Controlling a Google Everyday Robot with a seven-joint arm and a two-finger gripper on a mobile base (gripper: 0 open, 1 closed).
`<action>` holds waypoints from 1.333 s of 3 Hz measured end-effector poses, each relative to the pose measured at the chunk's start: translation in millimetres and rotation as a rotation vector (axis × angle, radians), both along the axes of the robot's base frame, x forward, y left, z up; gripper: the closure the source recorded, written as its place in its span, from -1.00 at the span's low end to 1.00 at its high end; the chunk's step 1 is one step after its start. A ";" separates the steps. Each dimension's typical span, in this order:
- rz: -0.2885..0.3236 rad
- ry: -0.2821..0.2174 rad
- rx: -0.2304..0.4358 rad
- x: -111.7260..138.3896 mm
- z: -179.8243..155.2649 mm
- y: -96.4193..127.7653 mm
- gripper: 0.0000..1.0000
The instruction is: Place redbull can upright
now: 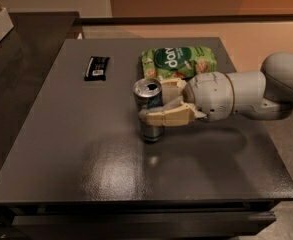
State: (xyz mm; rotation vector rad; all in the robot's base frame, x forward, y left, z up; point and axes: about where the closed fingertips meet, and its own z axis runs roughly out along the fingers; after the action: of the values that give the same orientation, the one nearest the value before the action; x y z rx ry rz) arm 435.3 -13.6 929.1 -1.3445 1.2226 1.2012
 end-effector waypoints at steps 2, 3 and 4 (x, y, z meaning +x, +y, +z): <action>0.019 -0.017 0.047 -3.6 -12.3 -4.6 0.63; 0.019 -0.014 0.047 -3.3 -15.9 -6.8 0.17; 0.018 -0.012 0.042 -2.8 -18.8 -10.1 -0.28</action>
Offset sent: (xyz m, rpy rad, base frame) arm -0.0031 -0.0119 -0.0216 0.0619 -0.0124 0.0146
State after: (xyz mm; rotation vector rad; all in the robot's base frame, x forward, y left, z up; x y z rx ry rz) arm 432.5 -23.7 910.4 -1.3326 1.1733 1.2231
